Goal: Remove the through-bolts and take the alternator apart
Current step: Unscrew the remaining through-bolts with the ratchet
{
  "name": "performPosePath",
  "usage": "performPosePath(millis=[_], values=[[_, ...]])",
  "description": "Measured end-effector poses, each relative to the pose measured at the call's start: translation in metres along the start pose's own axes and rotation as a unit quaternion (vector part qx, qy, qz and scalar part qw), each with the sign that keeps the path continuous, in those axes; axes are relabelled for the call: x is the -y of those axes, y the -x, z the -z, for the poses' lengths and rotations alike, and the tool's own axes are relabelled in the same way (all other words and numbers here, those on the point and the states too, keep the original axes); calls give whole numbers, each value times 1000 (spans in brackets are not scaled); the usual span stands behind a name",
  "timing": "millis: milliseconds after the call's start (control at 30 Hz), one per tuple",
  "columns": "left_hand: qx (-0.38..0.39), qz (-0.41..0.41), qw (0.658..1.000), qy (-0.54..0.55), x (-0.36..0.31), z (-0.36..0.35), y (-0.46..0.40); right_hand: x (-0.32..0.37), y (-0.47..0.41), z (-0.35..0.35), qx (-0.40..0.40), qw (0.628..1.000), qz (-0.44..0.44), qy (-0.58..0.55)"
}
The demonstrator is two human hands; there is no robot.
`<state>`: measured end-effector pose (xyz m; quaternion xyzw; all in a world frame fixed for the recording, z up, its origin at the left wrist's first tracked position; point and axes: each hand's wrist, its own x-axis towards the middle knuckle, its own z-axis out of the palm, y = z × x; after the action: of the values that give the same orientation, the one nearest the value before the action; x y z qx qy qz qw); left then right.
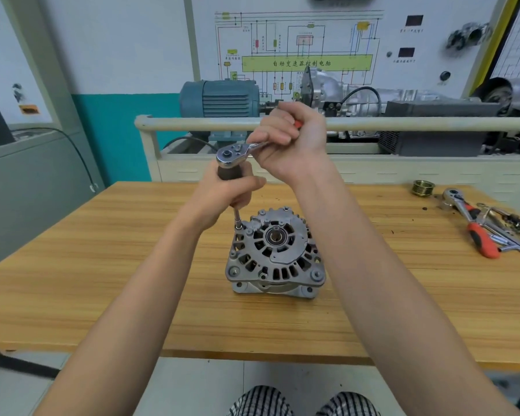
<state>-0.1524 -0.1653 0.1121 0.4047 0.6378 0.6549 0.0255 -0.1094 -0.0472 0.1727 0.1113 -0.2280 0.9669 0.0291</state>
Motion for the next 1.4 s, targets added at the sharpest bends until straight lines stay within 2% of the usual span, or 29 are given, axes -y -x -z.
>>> performPosePath(millis=[67, 167, 267, 367, 467, 567, 633, 700, 800, 867, 967, 1067, 1100, 1167, 1267, 1333, 1400], values=[[-32, 8, 998, 48, 2, -5, -2, -7, 4, 2, 1, 999, 45, -10], [-146, 6, 987, 68, 7, -13, -3, -28, 21, 14, 41, 985, 165, -6], [-255, -11, 965, 65, 10, -22, -4, -54, 39, 21, 92, 954, 279, 48], [-309, -17, 948, 70, 9, -27, -4, -61, 41, 20, 118, 933, 325, 95], [-237, -9, 971, 43, 9, -16, -2, -42, 32, 12, 98, 963, 237, 79], [-78, -19, 996, 24, 6, 2, 0, -15, 12, 4, 50, 994, 91, 42], [6, -8, 1000, 25, 2, 9, -2, -4, 1, 0, 33, 999, 9, 18], [26, 8, 999, 30, 0, 9, -5, 0, -5, -1, 18, 1000, -17, 4], [-50, 23, 997, 45, 3, -1, -5, -9, 1, 2, 6, 999, 50, -10], [-162, 20, 986, 41, 7, -9, -5, -24, 13, 10, 28, 990, 136, -12], [-307, 4, 951, 38, 10, -22, -7, -54, 36, 18, 89, 958, 270, 47], [-358, -9, 931, 74, 10, -28, -8, -68, 41, 17, 118, 922, 349, 118], [-349, -3, 934, 75, 9, -26, -7, -66, 39, 16, 121, 923, 344, 123], [-281, 8, 958, 50, 7, -18, -4, -53, 33, 12, 115, 944, 289, 107], [-120, -9, 993, 13, 3, 0, 1, -24, 16, 7, 76, 987, 135, 47], [-35, -7, 999, -2, 0, 6, 2, -8, 5, 3, 58, 998, 36, 8], [-15, 7, 1000, 0, -1, 5, 1, -2, -1, 0, 41, 999, -1, -2]])
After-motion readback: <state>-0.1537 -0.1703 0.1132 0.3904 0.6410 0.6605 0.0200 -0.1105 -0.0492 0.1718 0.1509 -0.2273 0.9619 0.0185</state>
